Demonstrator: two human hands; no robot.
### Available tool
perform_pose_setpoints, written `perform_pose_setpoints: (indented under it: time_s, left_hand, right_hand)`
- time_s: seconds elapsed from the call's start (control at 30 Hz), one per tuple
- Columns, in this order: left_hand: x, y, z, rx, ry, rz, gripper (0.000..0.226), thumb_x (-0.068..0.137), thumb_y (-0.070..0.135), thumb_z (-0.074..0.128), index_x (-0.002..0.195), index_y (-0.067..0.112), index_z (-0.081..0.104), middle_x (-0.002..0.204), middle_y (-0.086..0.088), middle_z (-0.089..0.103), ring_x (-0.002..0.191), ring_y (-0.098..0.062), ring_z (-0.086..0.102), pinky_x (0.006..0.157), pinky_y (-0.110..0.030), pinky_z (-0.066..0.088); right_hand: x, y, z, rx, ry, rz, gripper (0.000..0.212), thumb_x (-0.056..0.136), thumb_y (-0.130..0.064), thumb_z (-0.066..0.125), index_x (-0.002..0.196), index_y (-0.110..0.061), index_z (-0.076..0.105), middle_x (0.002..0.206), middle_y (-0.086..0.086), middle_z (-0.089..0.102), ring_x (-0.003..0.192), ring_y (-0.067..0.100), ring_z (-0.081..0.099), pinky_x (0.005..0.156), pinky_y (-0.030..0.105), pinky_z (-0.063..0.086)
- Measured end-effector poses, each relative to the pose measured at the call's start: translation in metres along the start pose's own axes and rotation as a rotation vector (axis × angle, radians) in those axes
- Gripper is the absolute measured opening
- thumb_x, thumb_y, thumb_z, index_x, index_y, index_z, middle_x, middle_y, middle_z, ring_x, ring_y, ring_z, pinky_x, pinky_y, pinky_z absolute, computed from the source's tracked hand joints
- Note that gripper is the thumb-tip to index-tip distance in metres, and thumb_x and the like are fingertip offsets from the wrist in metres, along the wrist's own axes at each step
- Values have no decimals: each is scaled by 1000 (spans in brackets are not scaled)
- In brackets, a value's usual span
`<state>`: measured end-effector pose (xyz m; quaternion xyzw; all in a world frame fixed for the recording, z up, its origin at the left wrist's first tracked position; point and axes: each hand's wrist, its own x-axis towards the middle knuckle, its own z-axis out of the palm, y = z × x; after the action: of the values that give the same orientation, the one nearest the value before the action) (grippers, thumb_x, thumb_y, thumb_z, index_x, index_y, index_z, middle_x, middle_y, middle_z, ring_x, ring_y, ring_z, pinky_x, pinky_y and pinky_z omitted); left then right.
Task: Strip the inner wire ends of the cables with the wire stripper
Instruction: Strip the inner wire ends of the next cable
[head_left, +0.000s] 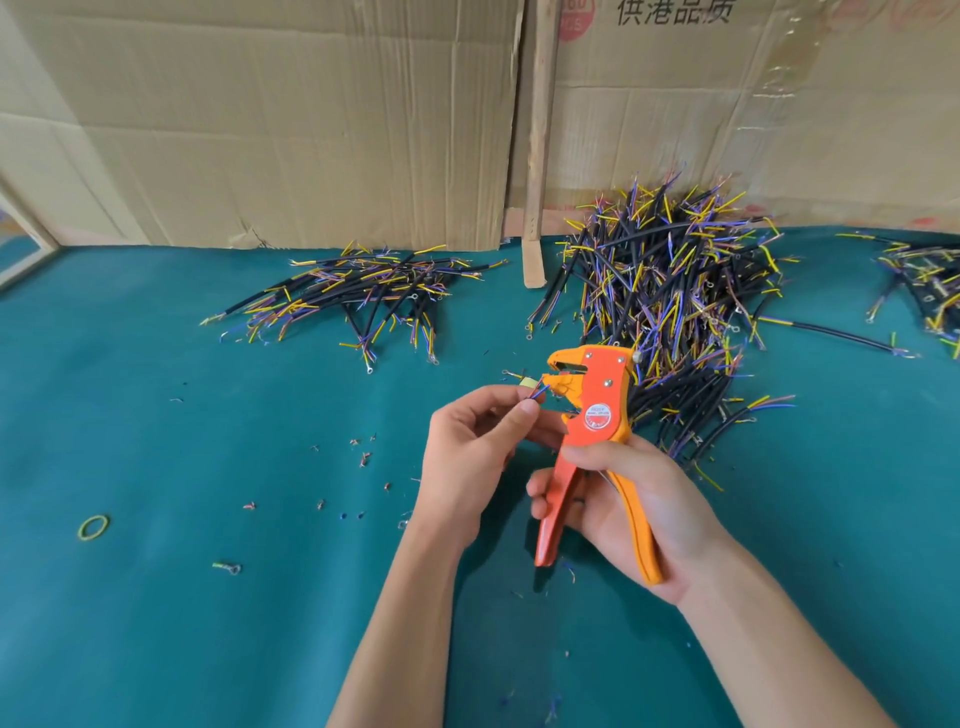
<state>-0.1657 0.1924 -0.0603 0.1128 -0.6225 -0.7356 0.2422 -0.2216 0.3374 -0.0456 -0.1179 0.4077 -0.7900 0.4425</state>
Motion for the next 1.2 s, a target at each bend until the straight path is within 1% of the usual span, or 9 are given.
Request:
perform_pose_setpoints:
  time_s: [0.1, 0.17, 0.3, 0.4, 0.5, 0.77, 0.9, 1.1, 1.2]
  left_hand:
    - [0, -1, 3, 38, 56, -2, 9, 97, 12, 64, 92, 13, 71, 81, -7, 78, 61, -7, 66, 53, -12, 44]
    - [2, -5, 6, 113, 119, 9, 10, 98, 15, 64, 92, 16, 71, 85, -2, 78, 66, -6, 65, 53, -15, 43]
    - [3, -7, 12, 166, 170, 22, 9, 101, 14, 59, 99, 13, 67, 90, 3, 78, 78, -8, 71, 48, -18, 45]
    - [3, -8, 14, 195, 181, 23, 8, 100, 15, 60, 97, 14, 67, 83, 1, 77, 74, -7, 70, 53, -17, 46]
    - [4, -9, 13, 251, 189, 56, 9, 99, 14, 62, 93, 17, 69, 76, 3, 73, 67, -5, 63, 61, -19, 44]
    - [5, -11, 13, 353, 199, 97, 17, 93, 11, 69, 86, 26, 72, 73, 16, 70, 66, -1, 59, 63, -28, 47]
    - [4, -10, 13, 379, 200, 99, 22, 91, 11, 71, 84, 32, 71, 67, 23, 66, 63, 4, 56, 62, -24, 45]
    - [4, -9, 14, 419, 210, 106, 26, 90, 13, 74, 81, 37, 71, 68, 20, 67, 63, 3, 55, 62, -19, 46]
    - [3, -8, 15, 434, 224, 113, 29, 89, 12, 74, 80, 40, 71, 70, 22, 69, 64, 4, 56, 65, -15, 46]
  right_hand:
    - [-1, 0, 3, -16, -26, 4, 49, 77, -6, 66, 125, 6, 65, 116, 27, 62, 74, 34, 65, 68, 43, 55]
    - [-2, -3, 2, -46, 7, 11, 47, 76, -8, 67, 122, 1, 69, 122, 25, 68, 75, 33, 67, 68, 42, 57]
    - [-6, -13, -6, -125, 82, 47, 46, 74, -6, 70, 119, 4, 68, 94, 25, 65, 71, 37, 66, 68, 46, 59]
    - [-9, -20, -8, -139, 53, 104, 45, 77, -9, 69, 118, 10, 64, 80, 23, 57, 71, 40, 64, 69, 49, 59]
    - [-11, -23, -7, -164, 17, 143, 45, 77, -9, 69, 118, 10, 63, 79, 23, 56, 71, 40, 63, 67, 49, 58]
    - [-12, -22, -6, -170, -5, 159, 39, 77, -4, 69, 114, 8, 66, 78, 22, 56, 70, 40, 63, 64, 47, 57]
    - [-12, -23, -7, -200, -1, 164, 33, 78, -6, 71, 109, 6, 71, 76, 20, 56, 65, 37, 61, 59, 44, 56]
    - [-12, -23, -7, -233, 27, 160, 31, 82, -15, 75, 107, 4, 72, 72, 15, 56, 58, 31, 58, 53, 40, 53]
    - [-12, -22, -7, -230, 38, 155, 27, 87, -16, 69, 105, 4, 73, 70, 14, 54, 56, 31, 56, 51, 38, 51]
